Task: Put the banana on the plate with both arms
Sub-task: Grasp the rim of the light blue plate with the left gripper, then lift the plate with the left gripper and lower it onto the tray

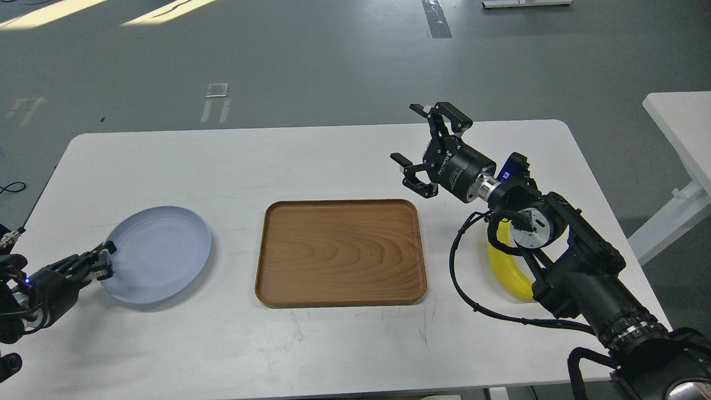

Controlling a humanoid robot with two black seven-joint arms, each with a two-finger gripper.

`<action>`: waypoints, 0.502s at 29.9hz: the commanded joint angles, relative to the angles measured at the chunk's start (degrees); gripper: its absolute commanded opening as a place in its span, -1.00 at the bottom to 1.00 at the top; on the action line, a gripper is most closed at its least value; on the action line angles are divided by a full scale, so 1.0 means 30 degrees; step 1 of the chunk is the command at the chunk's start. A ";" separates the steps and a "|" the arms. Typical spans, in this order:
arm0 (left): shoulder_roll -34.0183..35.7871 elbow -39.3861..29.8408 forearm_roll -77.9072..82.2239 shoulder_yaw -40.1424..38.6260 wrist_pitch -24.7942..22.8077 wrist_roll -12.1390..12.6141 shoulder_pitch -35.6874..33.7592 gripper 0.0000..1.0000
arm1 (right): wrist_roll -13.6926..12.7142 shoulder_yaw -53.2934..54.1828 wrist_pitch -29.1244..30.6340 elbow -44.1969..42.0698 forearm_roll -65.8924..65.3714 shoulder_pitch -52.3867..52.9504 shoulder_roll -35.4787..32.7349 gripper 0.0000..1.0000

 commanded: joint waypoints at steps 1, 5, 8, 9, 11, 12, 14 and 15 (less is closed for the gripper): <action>0.0078 -0.0206 -0.0307 -0.0025 0.0184 -0.0641 -0.0226 -1.00 | 0.0000 -0.0002 -0.0001 0.0002 -0.0001 0.0001 0.0002 1.00; 0.0166 -0.0964 -0.0278 0.0004 0.0214 -0.0993 -0.1219 -1.00 | 0.0000 0.0057 -0.0001 0.0002 -0.0001 -0.0028 0.0002 1.00; 0.0283 -0.2484 -0.0044 0.0034 0.0156 -0.1187 -0.2419 -1.00 | 0.0000 0.0057 -0.0001 0.0031 -0.0001 -0.0058 0.0002 1.00; 0.0283 -0.2955 -0.0014 0.0034 0.0097 -0.1187 -0.2743 -1.00 | 0.0000 0.0086 -0.0001 0.0031 -0.0001 -0.0058 0.0002 1.00; 0.0254 -0.4299 0.0073 0.0063 -0.0339 -0.1170 -0.3765 -1.00 | 0.0000 0.0086 -0.0001 0.0031 -0.0001 -0.0087 0.0002 1.00; 0.0138 -0.4974 0.0161 0.0150 -0.0981 -0.1112 -0.4526 -1.00 | 0.0000 0.0086 -0.0001 0.0031 -0.0001 -0.0087 0.0002 1.00; -0.0299 -0.5651 0.0220 0.0471 -0.1948 -0.1024 -0.5843 -1.00 | 0.0000 0.0086 -0.0001 0.0031 -0.0001 -0.0116 -0.0028 1.00; -0.0593 -0.5742 0.0249 0.0647 -0.2157 -0.0994 -0.6287 -1.00 | 0.0000 0.0086 -0.0001 0.0060 -0.0001 -0.0117 -0.0028 1.00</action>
